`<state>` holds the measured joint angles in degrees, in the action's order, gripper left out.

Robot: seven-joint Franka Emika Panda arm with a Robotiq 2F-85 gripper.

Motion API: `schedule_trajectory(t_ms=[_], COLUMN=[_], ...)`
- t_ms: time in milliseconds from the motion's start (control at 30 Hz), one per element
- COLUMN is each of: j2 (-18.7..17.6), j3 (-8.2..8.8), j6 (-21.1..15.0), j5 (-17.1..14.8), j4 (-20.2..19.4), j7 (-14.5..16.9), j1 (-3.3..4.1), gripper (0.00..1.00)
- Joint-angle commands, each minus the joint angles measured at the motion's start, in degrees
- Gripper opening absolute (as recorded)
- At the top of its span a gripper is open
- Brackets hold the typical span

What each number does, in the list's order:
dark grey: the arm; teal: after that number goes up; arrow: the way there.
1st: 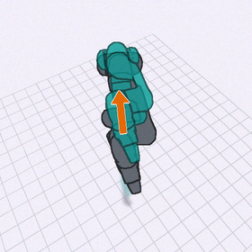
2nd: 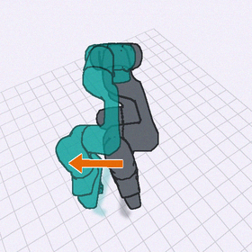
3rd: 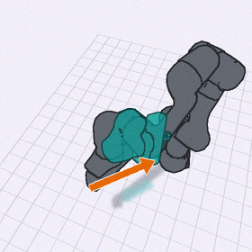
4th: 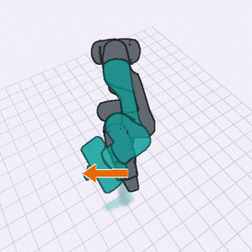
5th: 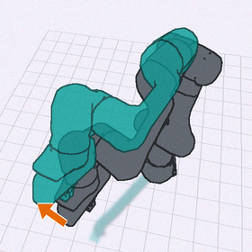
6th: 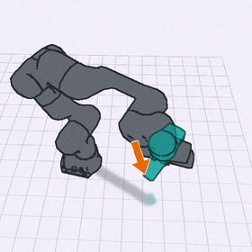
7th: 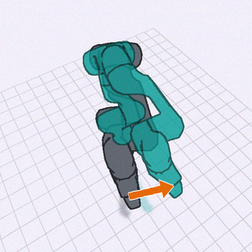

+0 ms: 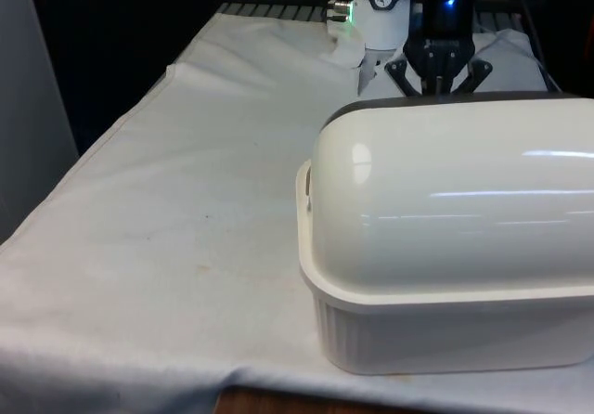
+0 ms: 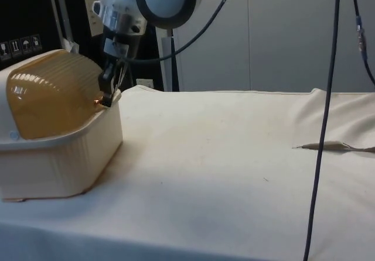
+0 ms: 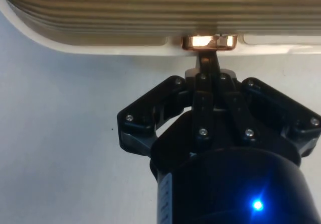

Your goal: Open the lid, then close it.

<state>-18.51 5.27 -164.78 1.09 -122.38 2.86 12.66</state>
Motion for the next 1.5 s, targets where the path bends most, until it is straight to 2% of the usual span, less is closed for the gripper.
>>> schedule_trajectory(t_ms=[0,400,967,1467], j2=[0.46,1.49,4.76,4.98], j3=[-0.17,0.00,-0.06,-0.06], j6=[-0.46,0.00,-0.11,-0.80], j5=[-0.11,0.00,0.11,0.17], j4=[-0.17,0.00,0.17,2.23], j7=[0.17,0.52,1.09,0.69], j1=[-0.06,-0.06,0.00,0.29], gripper=[0.00,0.00,0.00,0.00])
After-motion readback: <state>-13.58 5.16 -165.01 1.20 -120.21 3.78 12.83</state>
